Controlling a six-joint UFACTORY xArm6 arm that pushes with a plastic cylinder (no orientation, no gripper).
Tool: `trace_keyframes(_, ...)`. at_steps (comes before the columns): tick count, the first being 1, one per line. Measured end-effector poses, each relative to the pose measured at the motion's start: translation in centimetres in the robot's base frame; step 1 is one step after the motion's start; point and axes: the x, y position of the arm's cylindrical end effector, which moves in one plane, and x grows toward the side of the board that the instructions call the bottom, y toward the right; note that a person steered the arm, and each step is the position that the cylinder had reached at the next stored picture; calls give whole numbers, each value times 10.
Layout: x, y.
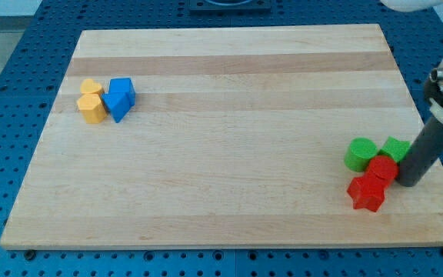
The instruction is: Move the green circle towards top left side
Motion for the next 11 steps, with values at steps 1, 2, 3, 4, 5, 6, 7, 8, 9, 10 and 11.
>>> trace_keyframes(1,-9,-9)
trace_keyframes(2,-12,-23)
trace_keyframes(3,-12,-40)
trace_keyframes(4,-15,-46)
trace_keyframes(5,-27,-47)
trace_keyframes(6,-44,-55)
trace_keyframes(7,-59,-83)
trace_keyframes(8,-78,-105)
trace_keyframes(9,-103,-123)
trace_keyframes(10,-126,-134)
trace_keyframes(11,-150,-136)
